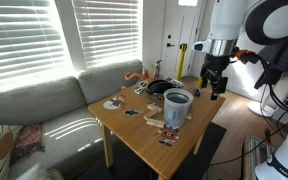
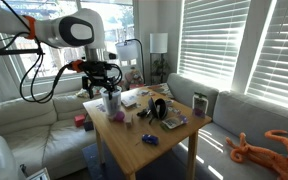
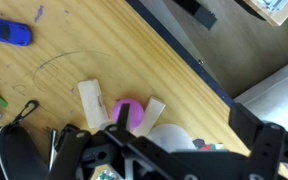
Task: Place the purple toy inside the silver cup
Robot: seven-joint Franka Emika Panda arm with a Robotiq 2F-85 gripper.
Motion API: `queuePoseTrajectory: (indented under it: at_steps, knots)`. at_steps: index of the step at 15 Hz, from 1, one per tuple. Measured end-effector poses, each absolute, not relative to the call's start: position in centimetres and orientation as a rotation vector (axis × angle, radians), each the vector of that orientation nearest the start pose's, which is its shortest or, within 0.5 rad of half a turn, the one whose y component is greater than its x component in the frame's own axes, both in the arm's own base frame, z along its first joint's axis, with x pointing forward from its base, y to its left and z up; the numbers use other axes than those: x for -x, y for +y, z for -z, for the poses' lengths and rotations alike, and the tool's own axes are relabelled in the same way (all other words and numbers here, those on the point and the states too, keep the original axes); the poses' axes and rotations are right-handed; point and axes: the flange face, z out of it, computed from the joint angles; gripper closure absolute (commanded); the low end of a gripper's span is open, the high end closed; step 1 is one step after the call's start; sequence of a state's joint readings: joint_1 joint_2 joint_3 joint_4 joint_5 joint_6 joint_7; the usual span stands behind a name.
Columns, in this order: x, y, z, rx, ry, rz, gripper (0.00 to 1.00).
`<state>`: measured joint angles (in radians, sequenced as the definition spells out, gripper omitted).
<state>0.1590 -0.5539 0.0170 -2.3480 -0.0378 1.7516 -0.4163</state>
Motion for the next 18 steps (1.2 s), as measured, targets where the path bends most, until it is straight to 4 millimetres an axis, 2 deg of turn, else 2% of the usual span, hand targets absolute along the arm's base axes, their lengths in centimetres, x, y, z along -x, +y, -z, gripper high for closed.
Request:
queuePoseTrajectory:
  at_steps: [2, 6, 8, 12, 18]
  knots:
    - [-37.5, 5.4, -53.2, 2.971, -1.078, -0.069, 0.00]
    - [-37.6, 0.8, -53.1, 2.792, -1.333, -0.049, 0.00]
    - [-37.9, -0.5, -52.6, 2.758, -1.397, -0.047, 0.00]
    - [-39.3, -1.3, -51.2, 2.801, -1.430, -0.012, 0.00]
    - [-39.5, -1.2, -51.2, 2.792, -1.449, 0.013, 0.00]
